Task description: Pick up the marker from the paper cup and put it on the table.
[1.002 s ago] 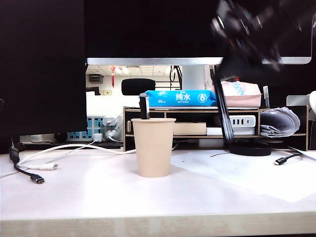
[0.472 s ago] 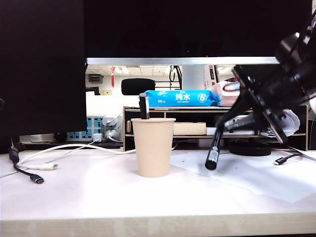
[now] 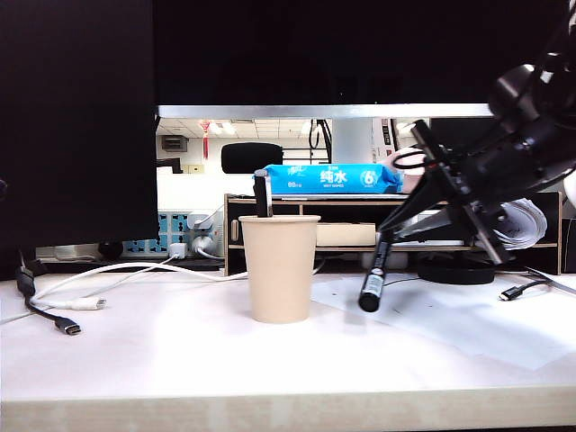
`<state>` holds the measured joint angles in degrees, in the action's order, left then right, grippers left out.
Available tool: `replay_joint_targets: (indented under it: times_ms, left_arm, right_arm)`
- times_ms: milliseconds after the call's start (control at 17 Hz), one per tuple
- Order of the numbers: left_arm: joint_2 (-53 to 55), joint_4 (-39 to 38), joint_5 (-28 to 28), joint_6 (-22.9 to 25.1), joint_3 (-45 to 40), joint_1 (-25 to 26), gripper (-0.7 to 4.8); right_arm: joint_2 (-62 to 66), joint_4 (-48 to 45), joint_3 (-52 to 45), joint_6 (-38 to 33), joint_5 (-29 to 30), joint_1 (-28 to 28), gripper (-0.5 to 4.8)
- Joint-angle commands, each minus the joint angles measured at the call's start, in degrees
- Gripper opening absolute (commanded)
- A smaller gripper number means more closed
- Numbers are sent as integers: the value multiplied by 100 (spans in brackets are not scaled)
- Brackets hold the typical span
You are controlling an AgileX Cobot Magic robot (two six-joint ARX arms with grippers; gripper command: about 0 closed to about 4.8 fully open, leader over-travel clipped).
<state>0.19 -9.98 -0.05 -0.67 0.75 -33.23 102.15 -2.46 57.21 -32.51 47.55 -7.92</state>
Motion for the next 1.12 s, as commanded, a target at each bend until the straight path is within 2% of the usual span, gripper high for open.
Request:
replay_joint_targets:
  times_ms: [59, 118, 236, 472, 589, 648, 766, 825, 884, 1002, 1120]
  left_arm:
    - [0, -66, 7, 22, -22, 7, -5]
    - [0, -63, 9, 24, -22, 7, -5]
    - [0, -63, 11, 22, -22, 7, -5]
    - [0, -63, 9, 22, -22, 7, -5]
    - [0, -63, 9, 24, -22, 7, -5]
    - [0, -63, 9, 22, -22, 7, -5]
    - [0, -63, 9, 22, -22, 7, -5]
    - [0, -63, 7, 22, -22, 7, -5]
    - [0, -63, 9, 24, -22, 7, -5]
    - [0, -63, 9, 22, -22, 7, -5]
    - [0, -63, 11, 24, -22, 7, -5]
  right_arm:
    - [46, -164, 15, -7, -20, -55, 22]
    - [127, -177, 15, -15, -7, -55, 24]
    - [374, -164, 15, -52, 90, -55, 114]
    - [479, -179, 17, -52, 197, -61, 118]
    - [479, -214, 20, -120, 245, -59, 160]
    - [476, -238, 22, -181, 341, -57, 160]
    - [437, -459, 24, -219, 1005, -52, 143]
    - [323, -555, 24, -155, 1403, -44, 55]
    - [160, -516, 22, -11, 1438, -39, -11]
    - [-295, -404, 22, 129, 1259, 7, -9]
    - [-1300, -96, 13, 396, 584, 149, -9]
